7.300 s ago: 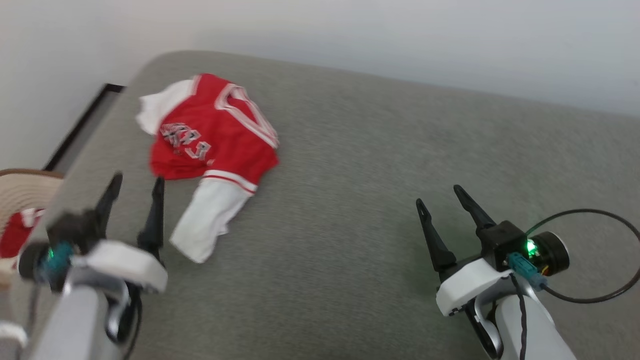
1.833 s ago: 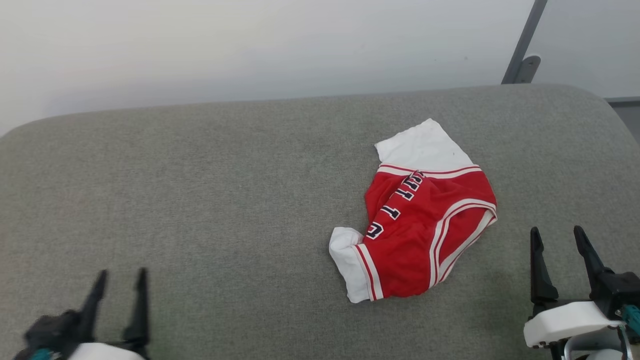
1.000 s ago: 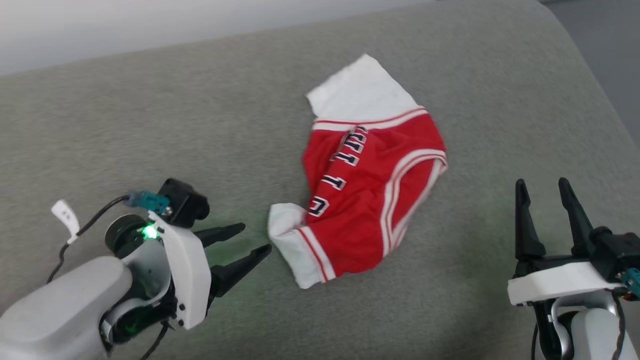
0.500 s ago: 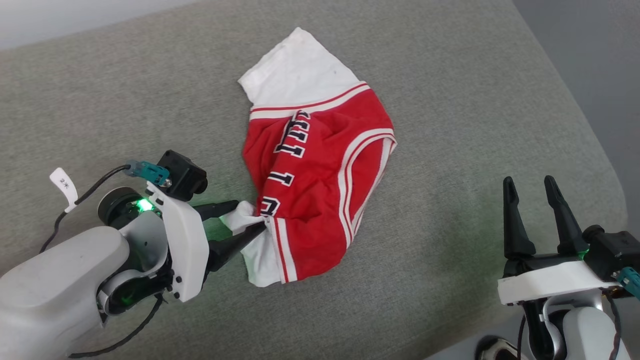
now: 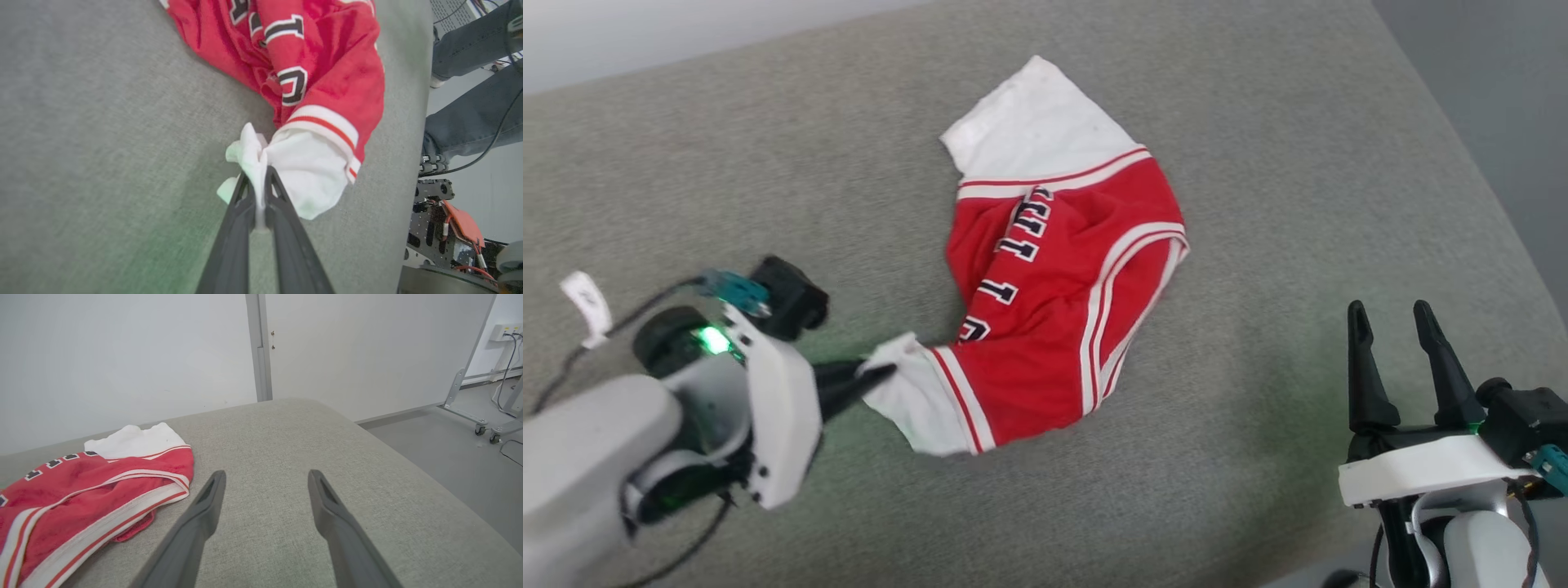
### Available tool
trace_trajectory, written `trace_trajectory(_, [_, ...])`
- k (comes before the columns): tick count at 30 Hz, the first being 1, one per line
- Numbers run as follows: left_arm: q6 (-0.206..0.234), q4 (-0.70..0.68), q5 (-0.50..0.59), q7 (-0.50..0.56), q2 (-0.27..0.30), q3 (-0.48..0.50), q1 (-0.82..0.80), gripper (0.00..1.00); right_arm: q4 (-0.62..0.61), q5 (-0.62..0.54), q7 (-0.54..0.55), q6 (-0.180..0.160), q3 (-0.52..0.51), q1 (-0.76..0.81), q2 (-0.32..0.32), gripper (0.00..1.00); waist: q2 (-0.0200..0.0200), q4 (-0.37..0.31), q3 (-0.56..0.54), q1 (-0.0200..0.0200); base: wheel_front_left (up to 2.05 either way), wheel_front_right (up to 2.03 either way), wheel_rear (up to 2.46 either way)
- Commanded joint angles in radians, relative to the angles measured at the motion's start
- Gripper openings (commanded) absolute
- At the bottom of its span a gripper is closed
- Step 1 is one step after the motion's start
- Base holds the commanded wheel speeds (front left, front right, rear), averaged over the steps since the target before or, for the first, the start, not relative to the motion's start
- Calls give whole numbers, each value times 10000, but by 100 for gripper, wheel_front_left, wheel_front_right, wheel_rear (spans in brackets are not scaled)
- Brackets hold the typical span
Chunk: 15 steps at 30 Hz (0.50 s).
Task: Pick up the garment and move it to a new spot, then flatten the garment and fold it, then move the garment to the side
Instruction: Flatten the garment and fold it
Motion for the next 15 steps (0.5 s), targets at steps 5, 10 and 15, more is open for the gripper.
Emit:
trace_trajectory(5, [10, -319, -250, 56, 1087, 32, -660, 0, 49, -110, -22, -7, 23, -158, -4, 100, 0, 531, -184, 0, 0, 0, 0])
trace_trajectory(10, [10, 38, -213, 974, 2407, 33, -1239, 0, 96, -133, -20, -7, 45, -203, -4, 100, 0, 691, -193, 0, 0, 0, 0])
trace_trajectory(15, [10, 1249, -133, 1279, 3043, 40, -1754, 0, 111, -96, -20, -7, 110, -154, -4, 100, 0, 661, -125, 0, 0, 0, 0])
